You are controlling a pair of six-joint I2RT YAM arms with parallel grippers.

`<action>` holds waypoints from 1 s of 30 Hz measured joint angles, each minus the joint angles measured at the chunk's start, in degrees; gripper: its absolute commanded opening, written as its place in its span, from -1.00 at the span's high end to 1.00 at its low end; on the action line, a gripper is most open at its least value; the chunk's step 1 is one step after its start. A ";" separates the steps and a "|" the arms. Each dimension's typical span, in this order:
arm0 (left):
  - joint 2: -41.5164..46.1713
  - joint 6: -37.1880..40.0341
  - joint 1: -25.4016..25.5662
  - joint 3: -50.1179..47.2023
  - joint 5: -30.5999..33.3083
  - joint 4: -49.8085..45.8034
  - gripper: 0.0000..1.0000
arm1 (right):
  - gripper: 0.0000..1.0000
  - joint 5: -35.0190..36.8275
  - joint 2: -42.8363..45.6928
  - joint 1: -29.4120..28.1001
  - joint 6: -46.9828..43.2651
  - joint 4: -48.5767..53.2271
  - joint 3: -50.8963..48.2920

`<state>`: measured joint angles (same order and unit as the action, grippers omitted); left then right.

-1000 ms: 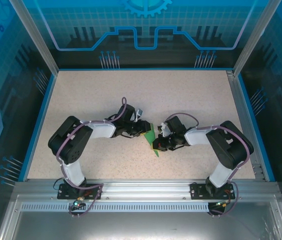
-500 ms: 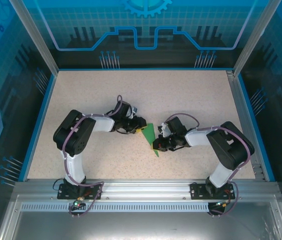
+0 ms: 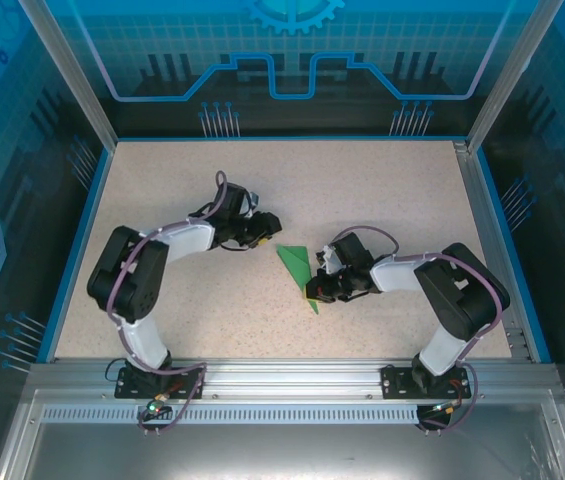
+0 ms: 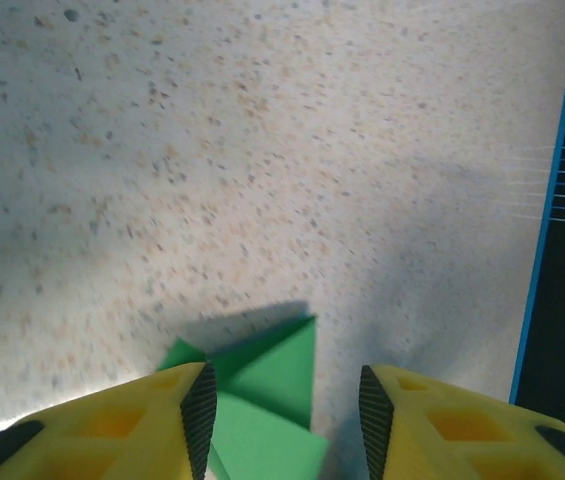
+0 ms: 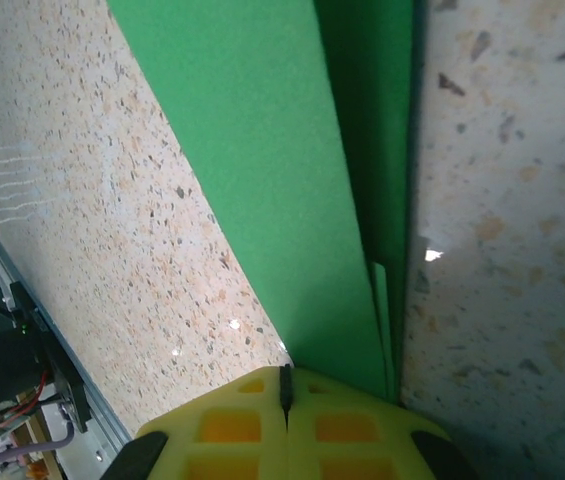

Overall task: Fold a paper plane with a square sheet of paper (pick it up from the middle)
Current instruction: Move a paper plane to the center of the table.

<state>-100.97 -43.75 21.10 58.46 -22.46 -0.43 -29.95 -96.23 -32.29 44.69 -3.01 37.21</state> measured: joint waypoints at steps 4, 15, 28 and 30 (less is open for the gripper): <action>6.78 -1.31 3.80 -0.48 3.93 -5.31 -0.09 | 0.83 2.47 3.48 -1.77 0.92 3.26 -0.02; 6.97 -7.30 14.45 5.84 15.65 -24.57 -0.40 | 0.25 15.63 26.60 6.12 -1.88 15.23 -2.16; -7.98 -10.43 20.33 23.65 18.40 -36.83 -0.62 | -0.02 12.98 31.74 13.60 -1.62 15.85 -11.47; -9.97 -10.80 20.33 25.86 19.30 -39.34 -0.62 | -0.04 12.76 31.74 13.60 -1.64 15.63 -11.52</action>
<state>-110.93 -54.54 41.43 84.31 -3.16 -39.77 -17.19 -64.49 -18.70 43.05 12.62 25.69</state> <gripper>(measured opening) 0.812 0.514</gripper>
